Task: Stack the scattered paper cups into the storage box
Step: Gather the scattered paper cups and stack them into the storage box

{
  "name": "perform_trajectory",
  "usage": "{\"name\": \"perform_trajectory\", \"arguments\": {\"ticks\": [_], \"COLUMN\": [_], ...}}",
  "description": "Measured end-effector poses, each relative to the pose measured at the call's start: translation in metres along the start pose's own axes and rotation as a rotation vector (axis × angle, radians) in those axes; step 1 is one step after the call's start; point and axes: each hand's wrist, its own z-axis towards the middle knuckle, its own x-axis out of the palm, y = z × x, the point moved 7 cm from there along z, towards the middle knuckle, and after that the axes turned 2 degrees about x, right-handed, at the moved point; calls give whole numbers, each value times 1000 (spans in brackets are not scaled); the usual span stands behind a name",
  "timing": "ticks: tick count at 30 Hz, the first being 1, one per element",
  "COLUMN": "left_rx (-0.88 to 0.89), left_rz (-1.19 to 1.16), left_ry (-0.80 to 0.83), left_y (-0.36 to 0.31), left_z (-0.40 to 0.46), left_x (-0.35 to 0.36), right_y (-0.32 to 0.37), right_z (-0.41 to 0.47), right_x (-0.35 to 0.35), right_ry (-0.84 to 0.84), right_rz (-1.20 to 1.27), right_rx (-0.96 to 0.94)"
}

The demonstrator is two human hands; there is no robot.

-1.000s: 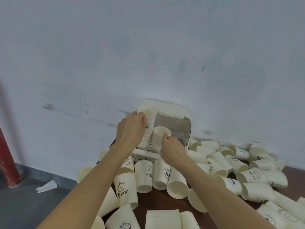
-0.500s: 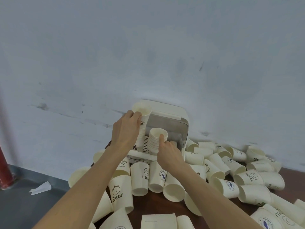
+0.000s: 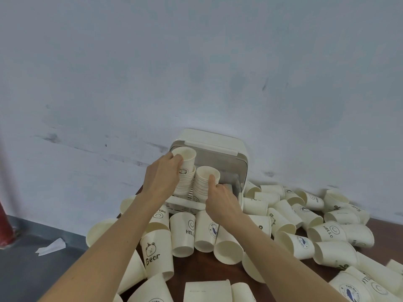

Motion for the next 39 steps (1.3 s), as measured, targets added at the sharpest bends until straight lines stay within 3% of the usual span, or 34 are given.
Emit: {"name": "perform_trajectory", "arguments": {"ticks": [6,12,17,39], "left_rx": [-12,8,-21,20], "left_rz": [123,190,112,-115], "left_ry": [235,333,394,373], "left_y": [3,-7,-14,-115], "left_z": [-1,-10,-20,-131], "left_x": [24,35,30,-88], "right_y": [1,1,1,-2], "right_z": [-1,-2,-3,-152], "right_x": [2,4,2,-122], "right_ry": [9,19,47,-26], "right_rz": [7,14,37,188], "right_rx": [-7,-12,-8,-38]}}
